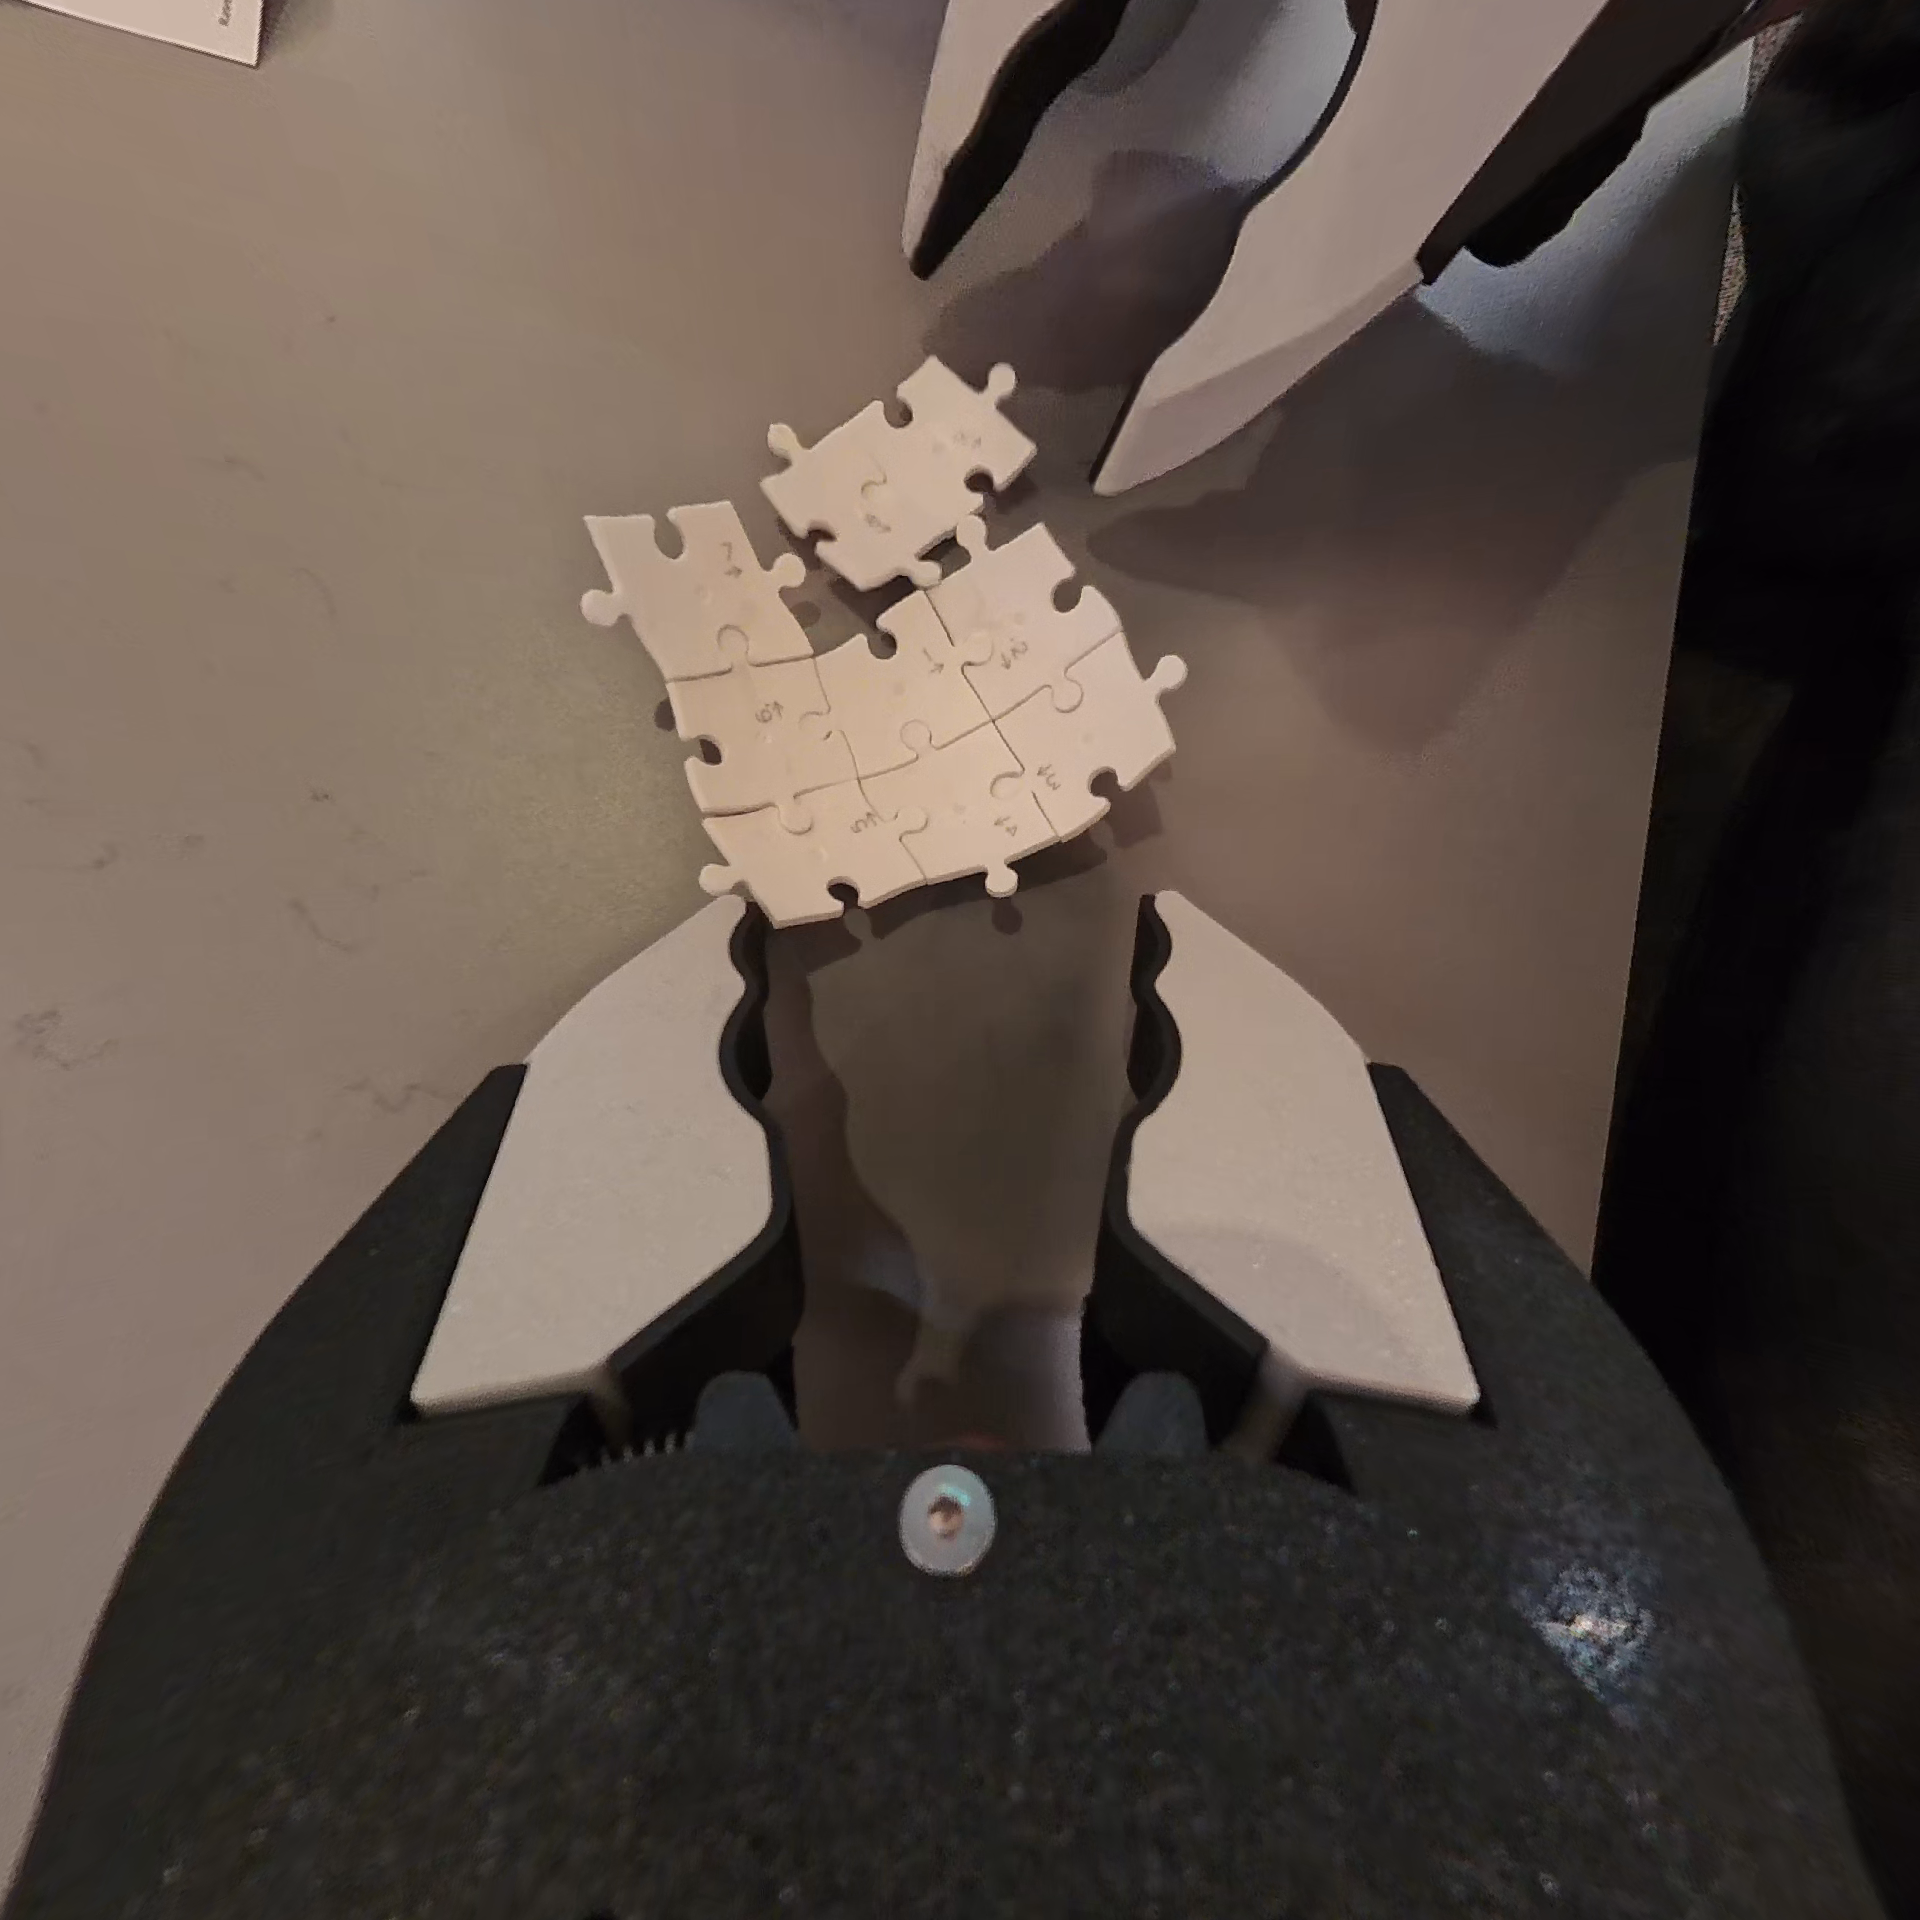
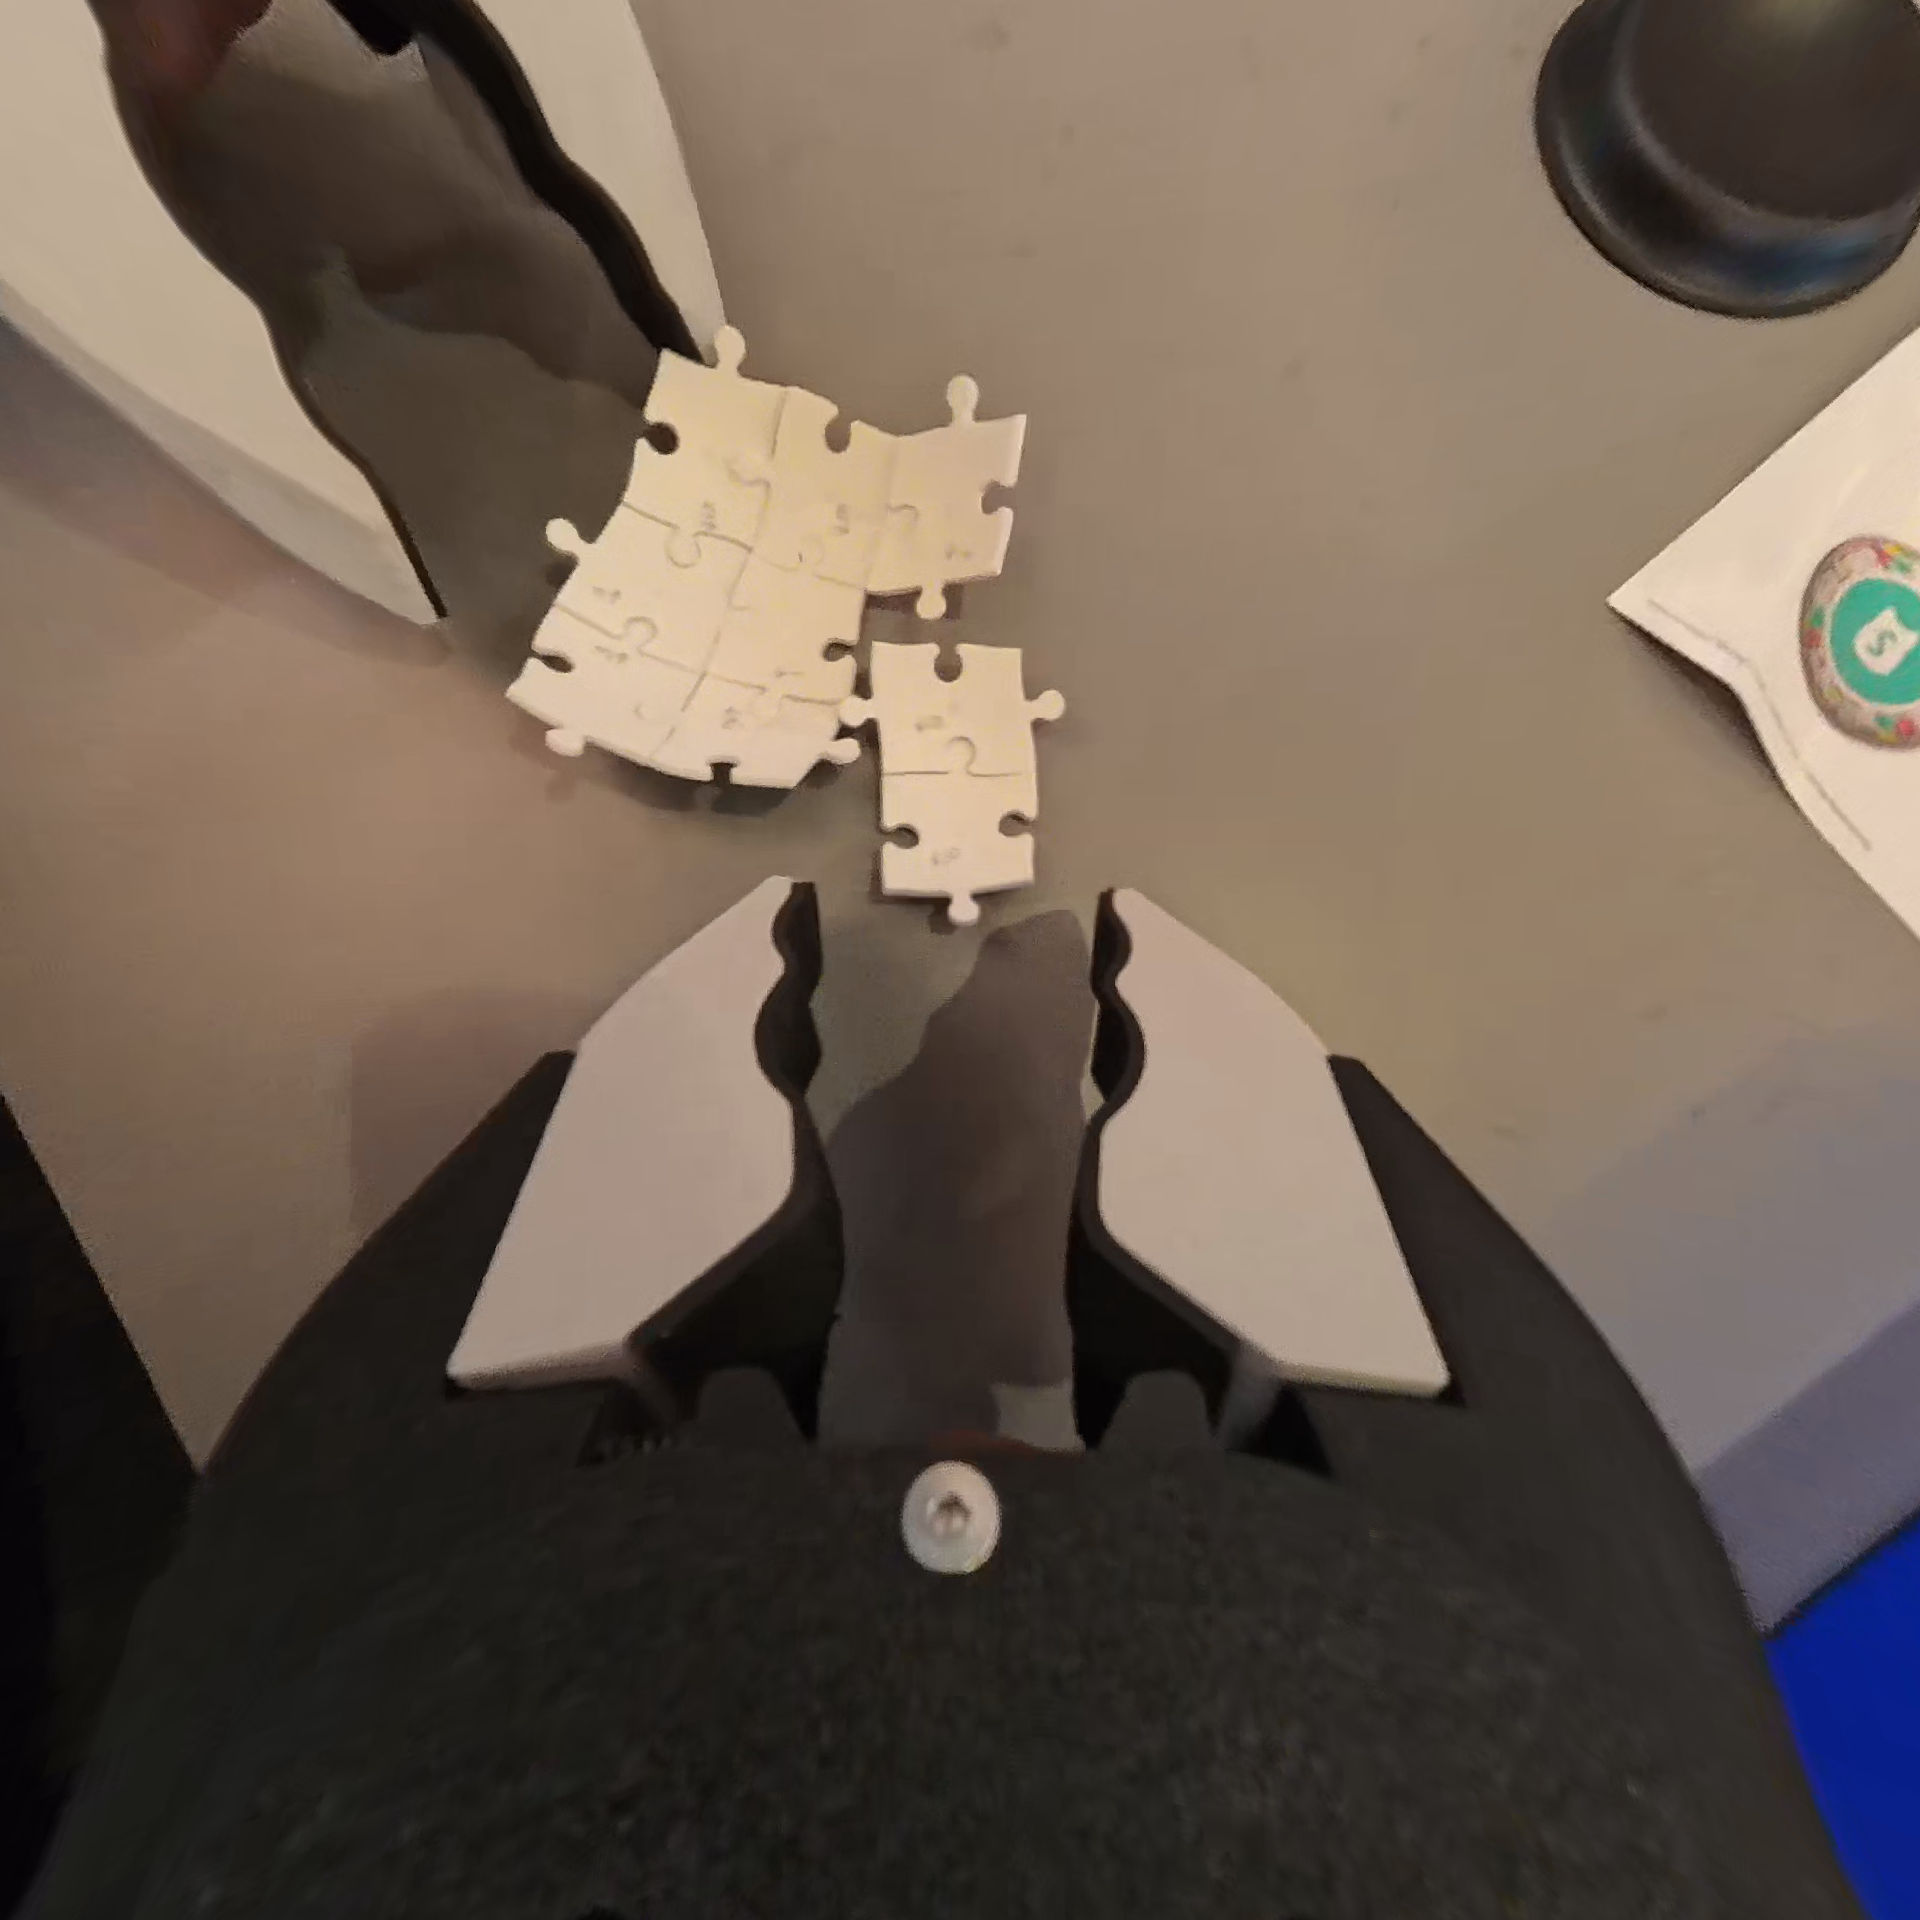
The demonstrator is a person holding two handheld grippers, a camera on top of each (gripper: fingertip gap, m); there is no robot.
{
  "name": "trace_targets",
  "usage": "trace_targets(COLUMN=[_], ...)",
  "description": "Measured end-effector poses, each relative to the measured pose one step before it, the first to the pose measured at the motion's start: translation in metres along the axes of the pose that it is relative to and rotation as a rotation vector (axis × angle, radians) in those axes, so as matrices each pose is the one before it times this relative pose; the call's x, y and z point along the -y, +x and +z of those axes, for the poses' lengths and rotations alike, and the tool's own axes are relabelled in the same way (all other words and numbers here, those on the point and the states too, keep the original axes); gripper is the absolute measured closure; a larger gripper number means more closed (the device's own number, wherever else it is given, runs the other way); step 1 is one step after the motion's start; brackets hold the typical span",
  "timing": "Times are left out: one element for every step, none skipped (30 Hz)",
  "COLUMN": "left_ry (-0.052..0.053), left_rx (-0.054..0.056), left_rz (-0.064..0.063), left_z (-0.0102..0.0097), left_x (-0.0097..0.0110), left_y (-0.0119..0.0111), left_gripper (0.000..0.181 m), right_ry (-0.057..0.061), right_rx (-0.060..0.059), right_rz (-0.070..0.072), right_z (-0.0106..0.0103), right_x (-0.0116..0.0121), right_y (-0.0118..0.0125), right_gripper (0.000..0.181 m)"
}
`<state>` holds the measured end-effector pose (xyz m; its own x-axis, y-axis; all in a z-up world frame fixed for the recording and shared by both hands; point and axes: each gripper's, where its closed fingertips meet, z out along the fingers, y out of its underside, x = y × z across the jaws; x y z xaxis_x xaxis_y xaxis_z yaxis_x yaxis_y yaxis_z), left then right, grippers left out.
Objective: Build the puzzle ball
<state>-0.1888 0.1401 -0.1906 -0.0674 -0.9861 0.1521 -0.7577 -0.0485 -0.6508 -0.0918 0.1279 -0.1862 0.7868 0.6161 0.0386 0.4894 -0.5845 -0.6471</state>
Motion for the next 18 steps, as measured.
trace_targets(left_ry=[-0.0009, 0.0003, 0.0007, -0.0002, 0.0003, -0.0004, -0.0012, -0.0012, -0.001, -0.0006, 0.0, 0.0001, 0.0002, 0.0001, -0.0001, -0.0003, 0.0001, 0.0006], left_rx=[-0.0005, -0.0004, -0.0007, -0.0009, -0.0006, -0.0002, 0.0008, 0.0007, 0.0001, 0.0006, 0.0008, -0.0003, -0.0003, 0.0003, 0.0009, 0.0004, 0.0005, 0.0002], left_rz=[-0.0001, 0.0, -0.0004, -0.0007, 0.0, 0.001, 0.0015, 0.001, 0.0002, -0.0003, -0.0003, -0.0006, -0.0008, -0.0006, -0.0002, 0.0, 0.0004, 0.0006], left_z=[0.00008, -0.00002, 0.00003, 0.00018, 0.00015, 0.00013, 0.00011, 0.00004, -0.00011, -0.00007, -0.00008, -0.00007, -0.00004, 0.00004, -0.00001, -0.00001, -0.00008, 0.00001], left_x=[-0.0001, 0.00019, 0.00009, 0.00007, 0.00019, 0.00008, -0.00003, -0.0001, -0.00008, -0.00016, -0.00007, -0.00006, 0.00003, 0.0001, -0.00001, 0.0001, -0.00001, 0.00013], left_y=[0.00005, -0.00014, 0.00002, 0.00005, 0.00006, 0.00014, 0.00018, 0.00023, 0.00018, 0.00014, -0.00017, -0.00001, -0.0002, -0.0002, -0.00011, 0.00006, 0.00023, 0.00025], left_gripper=[0.114, 0.114, 0.115, 0.115, 0.114, 0.114, 0.114, 0.114, 0.114, 0.114, 0.114, 0.114, 0.115, 0.115, 0.115, 0.115, 0.115, 0.115], right_ry=[0.0007, 0.0003, -0.0048, -0.0056, 0.0033, 0.0111, -0.0045, -0.004, -0.0007, -0.0027, -0.0052, -0.0093, -0.0119, -0.0093, -0.012, -0.0162, -0.0117, -0.011], right_rx=[0.0049, -0.0125, -0.0128, -0.0224, -0.0128, 0.0209, 0.0259, 0.0072, -0.0002, -0.0022, -0.0101, -0.0136, -0.0197, -0.0259, -0.0208, -0.0128, -0.0182, -0.013], right_rz=[0.0052, -0.0101, -0.0234, -0.025, -0.0219, -0.0116, -0.0051, -0.0004, -0.0031, -0.008, -0.0073, -0.0079, -0.0085, -0.0058, -0.0005, 0.003, 0.0071, 0.011], right_z=[0.0009, 0.0016, 0.00245, 0.00269, 0.0025, 0.0016, 0.00099, 0.00045, -0.0001, -0.00041, -0.00054, -0.00091, -0.00137, -0.00208, -0.00241, -0.00293, -0.00316, -0.00333], right_x=[-0.00049, -0.00004, -0.00034, 0.00002, 0.00112, 0.00195, 0.00022, 0.00017, 0.00009, -0.00025, -0.00044, -0.00066, -0.00055, 0.0001, 0.00031, 0.00077, 0.00195, 0.00312], right_y=[-0.0002, 0.0014, 0.001, 0.00262, 0.00158, -0.00262, -0.00295, -0.00069, -0.00032, -0.00039, 0.00029, 0.0006, 0.00113, 0.0022, 0.00161, 0.0006, 0.00123, -0.00006], right_gripper=[0.131, 0.131, 0.131, 0.131, 0.132, 0.139, 0.148, 0.152, 0.152, 0.152, 0.152, 0.152, 0.152, 0.152, 0.152, 0.152, 0.152, 0.153])
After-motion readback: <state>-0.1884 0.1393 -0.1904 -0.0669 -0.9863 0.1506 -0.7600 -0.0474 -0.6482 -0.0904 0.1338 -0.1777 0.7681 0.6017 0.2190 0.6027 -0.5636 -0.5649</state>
